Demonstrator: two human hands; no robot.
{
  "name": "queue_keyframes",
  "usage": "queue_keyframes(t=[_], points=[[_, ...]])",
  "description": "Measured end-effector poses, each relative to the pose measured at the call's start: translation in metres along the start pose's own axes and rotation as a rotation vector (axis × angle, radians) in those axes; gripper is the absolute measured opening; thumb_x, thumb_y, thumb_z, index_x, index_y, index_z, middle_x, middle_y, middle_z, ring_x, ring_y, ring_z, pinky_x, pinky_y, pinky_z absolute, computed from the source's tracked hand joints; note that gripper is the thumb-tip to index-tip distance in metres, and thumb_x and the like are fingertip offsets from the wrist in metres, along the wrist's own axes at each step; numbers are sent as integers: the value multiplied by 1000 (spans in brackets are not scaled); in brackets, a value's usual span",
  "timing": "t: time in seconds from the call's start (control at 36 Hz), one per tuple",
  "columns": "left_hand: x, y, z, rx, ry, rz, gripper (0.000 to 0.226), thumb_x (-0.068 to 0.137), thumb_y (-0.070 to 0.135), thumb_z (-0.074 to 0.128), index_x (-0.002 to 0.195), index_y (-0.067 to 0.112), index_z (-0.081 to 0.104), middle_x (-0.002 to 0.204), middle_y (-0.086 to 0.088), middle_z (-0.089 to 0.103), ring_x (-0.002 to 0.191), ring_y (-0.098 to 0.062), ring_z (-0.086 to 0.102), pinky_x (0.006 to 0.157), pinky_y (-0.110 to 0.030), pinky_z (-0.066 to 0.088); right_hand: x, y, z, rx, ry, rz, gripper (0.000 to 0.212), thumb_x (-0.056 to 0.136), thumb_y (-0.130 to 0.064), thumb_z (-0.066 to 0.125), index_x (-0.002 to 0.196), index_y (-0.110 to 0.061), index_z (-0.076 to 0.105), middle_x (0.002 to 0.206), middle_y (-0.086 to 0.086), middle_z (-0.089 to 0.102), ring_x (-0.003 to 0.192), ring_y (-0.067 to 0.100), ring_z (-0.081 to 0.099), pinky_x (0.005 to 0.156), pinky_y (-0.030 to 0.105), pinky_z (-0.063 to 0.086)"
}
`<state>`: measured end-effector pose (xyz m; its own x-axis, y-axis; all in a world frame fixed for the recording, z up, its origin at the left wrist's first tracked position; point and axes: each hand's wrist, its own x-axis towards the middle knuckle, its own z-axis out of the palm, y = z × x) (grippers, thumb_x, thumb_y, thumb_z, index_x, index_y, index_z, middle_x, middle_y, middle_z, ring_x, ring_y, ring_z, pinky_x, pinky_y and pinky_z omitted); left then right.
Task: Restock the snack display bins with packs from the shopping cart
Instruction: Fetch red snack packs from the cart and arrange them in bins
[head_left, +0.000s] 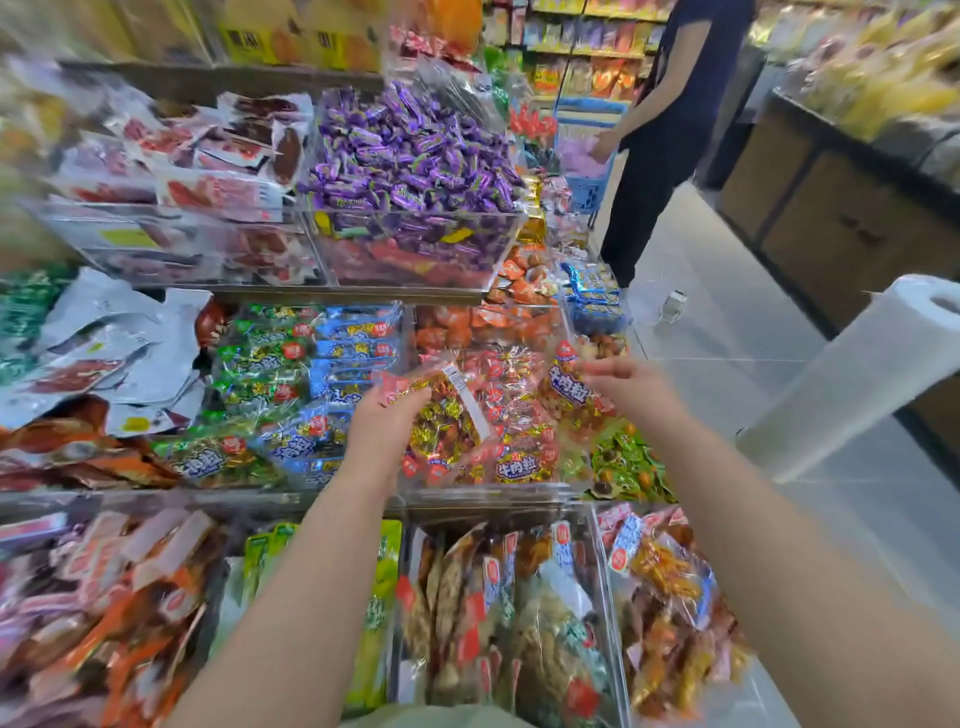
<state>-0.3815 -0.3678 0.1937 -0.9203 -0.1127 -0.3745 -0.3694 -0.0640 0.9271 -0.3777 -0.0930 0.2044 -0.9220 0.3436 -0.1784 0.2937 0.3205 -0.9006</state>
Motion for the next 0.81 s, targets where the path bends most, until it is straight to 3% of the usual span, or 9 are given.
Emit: queue_keyframes(t=[0.06,0.14,0.25,0.33,0.47,0.56,0.61,0.72,0.81], points=[[4,3,0,-22,39,-4,64,81,33,71,138,16,47,129,-10,60,114,-31,60,97,-54,48,9,-8,8,-177,-80,-72,12,81,-20,73,78,-31,69,78,-18,64,70,0,56,56,17,40],[10,6,0,-75,71,-21,63,80,33,72,136,18,49,127,-11,61,111,-33,61,95,-56,48,17,-17,18,-409,-313,-104,13,81,-20,73,72,-29,69,70,-18,65,61,-6,57,52,11,43],[15,10,-1,-69,92,-53,75,69,42,72,137,22,47,131,-11,58,117,-36,57,96,-60,45,24,-17,36,-767,-556,-158,3,83,-16,69,82,-19,69,79,-11,65,73,6,59,67,22,48],[19,9,-3,-49,93,-65,77,67,43,72,137,21,47,131,-11,58,116,-36,58,95,-60,46,24,-7,59,-1062,-704,-225,14,86,-8,57,97,-9,66,97,4,67,87,19,60,75,31,50],[27,1,-3,-23,89,-91,74,71,40,75,137,20,47,132,-13,57,113,-35,60,94,-57,49,19,12,94,-1382,-825,-214,24,86,-11,53,109,-12,59,81,-1,54,74,20,54,61,30,47],[31,0,-2,-30,86,-110,80,64,42,76,136,21,48,133,-13,56,116,-36,58,96,-58,47,18,22,109,-1468,-887,-195,31,90,-15,50,120,-13,58,87,1,54,86,23,55,73,33,50],[34,-2,-1,-38,79,-112,74,69,39,76,135,21,49,132,-12,58,116,-35,58,97,-57,47,19,27,113,-1454,-874,-198,32,91,-15,51,122,-15,57,86,1,54,87,22,55,73,30,48],[40,-3,1,-32,55,-105,81,66,40,75,139,21,45,137,-10,54,121,-34,55,101,-57,44,24,37,112,-1393,-859,-132,35,92,-10,52,126,-15,58,115,6,63,103,24,60,87,32,52],[44,-6,2,5,65,-88,80,74,39,75,144,22,40,141,-8,50,124,-31,52,102,-55,43,29,44,109,-1289,-786,-103,39,92,-3,49,125,-18,60,109,3,64,90,20,60,82,29,53]])
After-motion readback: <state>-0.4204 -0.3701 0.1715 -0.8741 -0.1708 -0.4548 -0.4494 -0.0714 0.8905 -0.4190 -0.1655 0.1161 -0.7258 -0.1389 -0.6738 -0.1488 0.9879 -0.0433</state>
